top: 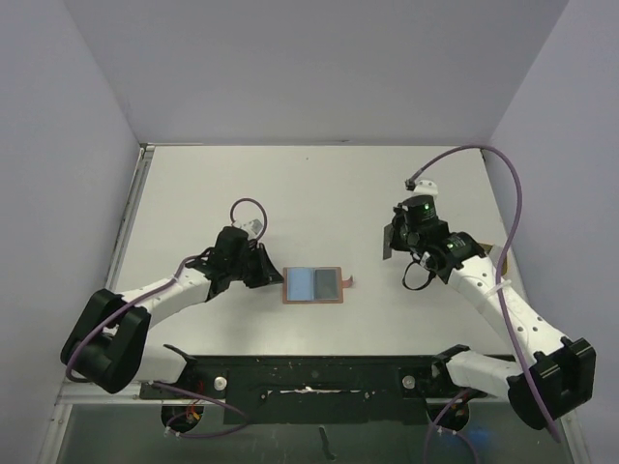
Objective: Put the credit cards into the card holder
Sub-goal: Pick up the credit card from the storage box, then insert the credit card into the card holder.
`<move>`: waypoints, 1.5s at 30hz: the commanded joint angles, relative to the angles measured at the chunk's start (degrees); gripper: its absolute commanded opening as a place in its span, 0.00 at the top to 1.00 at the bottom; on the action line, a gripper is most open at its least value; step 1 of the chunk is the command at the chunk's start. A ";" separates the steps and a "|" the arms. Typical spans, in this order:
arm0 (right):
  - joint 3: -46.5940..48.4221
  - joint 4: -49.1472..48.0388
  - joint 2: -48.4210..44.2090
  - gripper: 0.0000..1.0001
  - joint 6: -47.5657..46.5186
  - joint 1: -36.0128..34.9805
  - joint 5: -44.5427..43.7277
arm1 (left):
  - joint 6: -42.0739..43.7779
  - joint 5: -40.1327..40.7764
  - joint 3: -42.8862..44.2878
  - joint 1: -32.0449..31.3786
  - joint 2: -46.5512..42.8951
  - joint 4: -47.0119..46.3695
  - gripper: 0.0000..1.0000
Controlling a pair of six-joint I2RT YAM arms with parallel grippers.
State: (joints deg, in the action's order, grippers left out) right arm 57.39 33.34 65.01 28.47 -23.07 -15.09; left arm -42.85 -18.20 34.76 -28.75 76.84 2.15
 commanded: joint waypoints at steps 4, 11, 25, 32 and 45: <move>-4.72 -11.93 0.87 1.00 7.32 -8.07 12.92 | -2.61 -5.04 -2.90 0.32 3.27 -10.09 1.00; -6.63 -20.82 5.29 1.00 11.44 -12.43 20.08 | -3.95 -6.86 -4.27 0.28 5.94 -13.97 1.00; -10.98 -31.94 15.99 1.00 16.71 -13.53 26.94 | -3.20 -5.91 -4.73 0.28 7.80 -13.59 1.00; -12.43 -35.80 20.07 0.99 18.19 -13.10 29.58 | -1.83 -3.33 -4.53 0.19 7.95 -10.60 1.00; -13.56 -36.41 24.42 0.96 18.38 -11.65 29.78 | -0.92 -1.97 -4.61 0.19 8.60 -9.31 1.00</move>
State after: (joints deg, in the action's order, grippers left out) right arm 44.21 0.03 88.92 46.22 -35.31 14.06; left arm -45.36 -21.12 29.65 -28.75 85.14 -7.33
